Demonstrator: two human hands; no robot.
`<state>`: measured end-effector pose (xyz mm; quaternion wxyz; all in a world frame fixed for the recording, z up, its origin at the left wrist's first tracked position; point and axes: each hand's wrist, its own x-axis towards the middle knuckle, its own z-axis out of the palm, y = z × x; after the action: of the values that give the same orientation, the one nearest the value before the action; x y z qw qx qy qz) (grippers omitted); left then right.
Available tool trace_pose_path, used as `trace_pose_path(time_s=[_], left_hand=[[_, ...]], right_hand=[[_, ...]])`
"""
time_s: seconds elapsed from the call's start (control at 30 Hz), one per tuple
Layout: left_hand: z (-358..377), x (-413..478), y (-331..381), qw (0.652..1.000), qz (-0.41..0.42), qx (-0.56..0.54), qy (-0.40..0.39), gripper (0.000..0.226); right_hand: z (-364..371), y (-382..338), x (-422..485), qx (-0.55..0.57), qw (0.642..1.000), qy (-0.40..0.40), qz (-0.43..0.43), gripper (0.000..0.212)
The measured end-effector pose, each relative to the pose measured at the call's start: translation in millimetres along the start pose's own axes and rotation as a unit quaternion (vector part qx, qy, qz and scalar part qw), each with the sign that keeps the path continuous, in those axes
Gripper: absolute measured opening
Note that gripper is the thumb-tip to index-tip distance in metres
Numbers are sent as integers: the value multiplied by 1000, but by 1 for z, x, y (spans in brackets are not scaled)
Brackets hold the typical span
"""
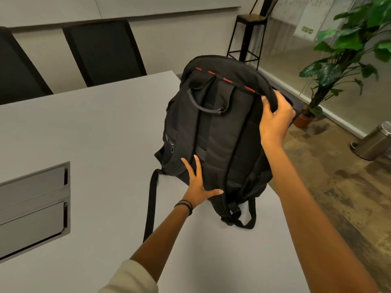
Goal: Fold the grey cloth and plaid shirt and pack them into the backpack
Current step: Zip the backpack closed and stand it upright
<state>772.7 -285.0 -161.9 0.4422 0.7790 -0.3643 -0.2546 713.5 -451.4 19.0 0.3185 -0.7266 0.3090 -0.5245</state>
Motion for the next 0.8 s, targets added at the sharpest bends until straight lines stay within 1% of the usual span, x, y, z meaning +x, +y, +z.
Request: trace_pose_path(time_s=[0.13, 0.3, 0.47, 0.6, 0.7, 0.8], left_hand=[[10, 34, 1, 1000, 3, 17, 12, 134], [18, 74, 4, 999, 9, 42, 18, 132], [23, 107, 12, 998, -10, 65, 14, 132], [30, 113, 12, 995, -13, 95, -2, 126], [36, 111, 10, 995, -20, 101, -7, 117], [40, 105, 8, 995, -31, 95, -11, 107]], right_hand=[[4, 16, 22, -17, 1000, 4, -1, 22], [6, 38, 40, -32, 999, 34, -1, 19], [3, 66, 54, -53, 997, 51, 11, 28], [-6, 96, 62, -97, 993, 40, 57, 31], [-10, 114, 67, -110, 989, 16, 100, 34], [-16, 120, 67, -120, 985, -11, 125, 38]])
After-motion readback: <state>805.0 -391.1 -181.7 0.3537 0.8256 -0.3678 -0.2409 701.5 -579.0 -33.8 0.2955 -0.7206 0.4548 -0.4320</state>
